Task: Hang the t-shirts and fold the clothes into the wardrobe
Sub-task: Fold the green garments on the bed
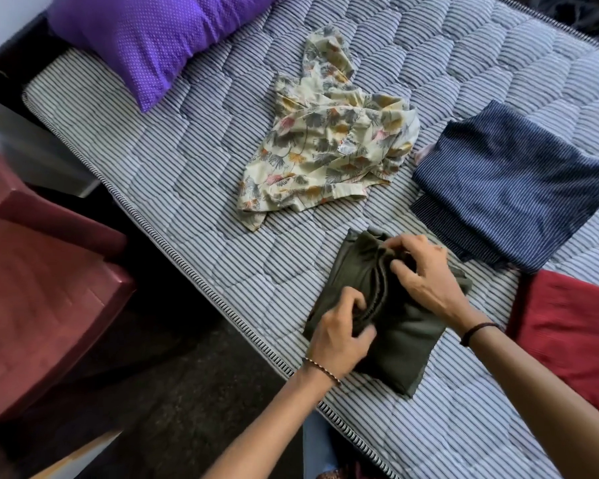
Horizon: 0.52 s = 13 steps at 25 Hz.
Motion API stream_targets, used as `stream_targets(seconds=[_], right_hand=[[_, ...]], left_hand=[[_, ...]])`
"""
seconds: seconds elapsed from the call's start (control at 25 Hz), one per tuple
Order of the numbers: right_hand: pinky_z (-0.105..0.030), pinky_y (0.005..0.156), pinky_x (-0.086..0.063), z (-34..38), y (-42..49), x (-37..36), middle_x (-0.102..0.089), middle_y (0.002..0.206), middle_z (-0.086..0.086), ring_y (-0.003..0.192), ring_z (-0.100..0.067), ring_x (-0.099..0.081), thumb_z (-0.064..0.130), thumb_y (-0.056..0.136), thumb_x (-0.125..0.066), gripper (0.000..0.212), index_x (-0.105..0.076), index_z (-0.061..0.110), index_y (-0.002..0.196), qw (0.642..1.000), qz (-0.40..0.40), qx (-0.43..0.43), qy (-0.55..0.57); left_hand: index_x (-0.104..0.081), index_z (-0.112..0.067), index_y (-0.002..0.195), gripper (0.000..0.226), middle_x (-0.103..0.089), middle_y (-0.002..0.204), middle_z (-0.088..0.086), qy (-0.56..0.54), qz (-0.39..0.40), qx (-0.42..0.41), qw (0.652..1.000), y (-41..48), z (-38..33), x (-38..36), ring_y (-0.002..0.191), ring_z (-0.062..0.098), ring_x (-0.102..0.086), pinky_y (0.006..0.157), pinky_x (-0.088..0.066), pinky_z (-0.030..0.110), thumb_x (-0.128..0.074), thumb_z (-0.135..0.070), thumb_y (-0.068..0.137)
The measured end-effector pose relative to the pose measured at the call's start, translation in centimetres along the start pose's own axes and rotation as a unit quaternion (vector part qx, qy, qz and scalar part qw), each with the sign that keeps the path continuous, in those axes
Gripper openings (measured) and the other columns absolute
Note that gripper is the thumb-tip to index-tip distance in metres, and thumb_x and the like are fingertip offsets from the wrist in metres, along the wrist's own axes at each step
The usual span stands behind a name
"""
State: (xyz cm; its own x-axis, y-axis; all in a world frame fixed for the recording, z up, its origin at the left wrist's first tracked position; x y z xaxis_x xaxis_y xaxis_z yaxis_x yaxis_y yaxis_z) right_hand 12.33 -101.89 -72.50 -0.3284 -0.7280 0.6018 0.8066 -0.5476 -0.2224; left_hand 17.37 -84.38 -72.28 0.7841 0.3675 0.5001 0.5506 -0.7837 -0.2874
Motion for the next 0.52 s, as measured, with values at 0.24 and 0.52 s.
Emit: stream_targets(seconds=[0.24,0.52], right_hand=[[-0.028,0.096,-0.020,-0.4,0.9,-2.4,-0.057,0.130,0.004,0.122,-0.016,-0.046,0.022,0.096,-0.066,0.036,-0.054,0.019,0.130,0.994,-0.036,0.023,-0.100],[-0.037,0.095,-0.034,-2.0,-3.2,-3.3,-0.057,0.137,-0.006,0.126,-0.026,-0.050,0.013,0.094,-0.067,0.029,-0.062,0.011,0.123,0.964,-0.130,0.036,-0.227]], left_hand=[[-0.041,-0.022,0.129,0.063,-0.051,0.128,-0.003,0.237,-0.049,0.072,0.967,2.2,4.4,5.1,0.110,0.017,-0.059,0.078,-0.049,0.029,-0.070,-0.051,0.082],[-0.029,-0.017,0.147,0.059,-0.043,0.147,0.005,0.175,0.002,0.110,0.978,2.9,4.5,2.8,0.128,0.022,-0.049,0.094,-0.046,0.033,-0.049,-0.045,0.099]])
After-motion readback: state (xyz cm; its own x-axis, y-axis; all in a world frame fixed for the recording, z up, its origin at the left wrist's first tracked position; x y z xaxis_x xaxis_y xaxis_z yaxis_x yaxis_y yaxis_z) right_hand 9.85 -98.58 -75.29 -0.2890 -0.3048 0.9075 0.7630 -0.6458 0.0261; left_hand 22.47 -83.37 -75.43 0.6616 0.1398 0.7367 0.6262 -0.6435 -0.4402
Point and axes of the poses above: each hand's wrist, its own y-axis towards the middle knuckle, its own x-axis out of the back of the hand, z = x × y, the point moved 7 cm from there along y, towards the middle knuckle
